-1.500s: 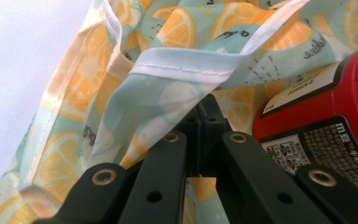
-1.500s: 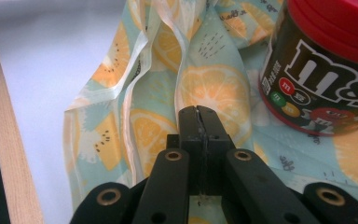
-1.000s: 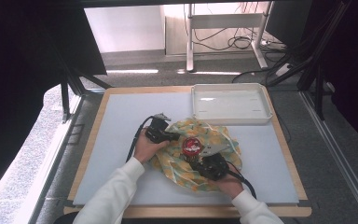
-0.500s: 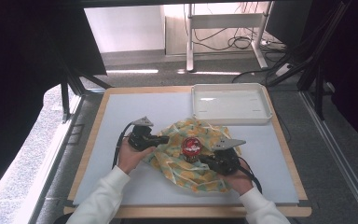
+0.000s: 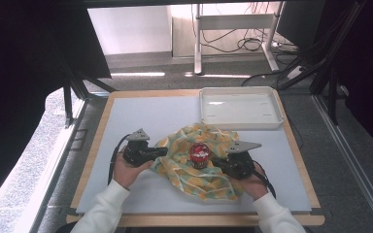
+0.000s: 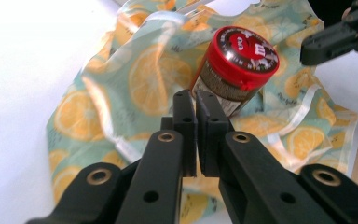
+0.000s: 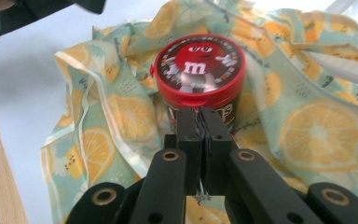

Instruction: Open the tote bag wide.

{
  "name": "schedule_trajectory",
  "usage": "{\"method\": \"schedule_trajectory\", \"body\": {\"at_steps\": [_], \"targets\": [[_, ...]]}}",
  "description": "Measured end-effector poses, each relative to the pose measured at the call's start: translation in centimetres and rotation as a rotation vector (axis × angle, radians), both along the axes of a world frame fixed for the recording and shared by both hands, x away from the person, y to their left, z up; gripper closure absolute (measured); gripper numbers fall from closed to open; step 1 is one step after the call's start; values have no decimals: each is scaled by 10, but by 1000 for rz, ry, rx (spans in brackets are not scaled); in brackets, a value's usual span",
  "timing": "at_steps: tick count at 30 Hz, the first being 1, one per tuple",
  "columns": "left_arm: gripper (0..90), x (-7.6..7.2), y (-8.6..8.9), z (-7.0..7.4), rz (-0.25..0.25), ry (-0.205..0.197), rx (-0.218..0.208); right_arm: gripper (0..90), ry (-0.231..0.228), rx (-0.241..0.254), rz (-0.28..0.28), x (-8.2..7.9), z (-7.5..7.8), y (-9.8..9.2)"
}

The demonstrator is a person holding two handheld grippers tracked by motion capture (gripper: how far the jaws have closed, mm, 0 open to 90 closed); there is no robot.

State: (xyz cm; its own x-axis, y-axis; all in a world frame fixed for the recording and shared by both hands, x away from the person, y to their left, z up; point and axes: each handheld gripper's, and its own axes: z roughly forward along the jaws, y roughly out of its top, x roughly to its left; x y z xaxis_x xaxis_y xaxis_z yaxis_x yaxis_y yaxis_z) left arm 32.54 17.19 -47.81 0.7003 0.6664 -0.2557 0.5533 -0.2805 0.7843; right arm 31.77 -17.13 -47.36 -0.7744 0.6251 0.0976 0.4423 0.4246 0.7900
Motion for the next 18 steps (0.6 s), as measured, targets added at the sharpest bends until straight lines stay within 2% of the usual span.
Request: {"method": "schedule_trajectory", "body": {"at_steps": [2,3,4,5,8,10,13,18], "targets": [[808,-1,3,-2,6,0,0,844,-4,5,-4,2,1,-1],[808,-1,5,-3,6,2,1,844,-4,5,-4,2,1,-1],[701,0,5,-4,11,0,6,798,-5,4,-7,4,2,-2],[701,0,5,-4,14,-2,8,798,-5,4,-7,4,2,-2],[538,1,3,-6,31,-12,36,668,15,3,2,6,2,-2],[479,0,2,-7,30,-15,51,593,16,1,3,7,2,-1],[420,0,3,-7,33,-21,54,492,19,-7,-14,10,3,0],[389,2,2,-8,35,-13,45,417,8,0,-23,10,5,-2]]}}
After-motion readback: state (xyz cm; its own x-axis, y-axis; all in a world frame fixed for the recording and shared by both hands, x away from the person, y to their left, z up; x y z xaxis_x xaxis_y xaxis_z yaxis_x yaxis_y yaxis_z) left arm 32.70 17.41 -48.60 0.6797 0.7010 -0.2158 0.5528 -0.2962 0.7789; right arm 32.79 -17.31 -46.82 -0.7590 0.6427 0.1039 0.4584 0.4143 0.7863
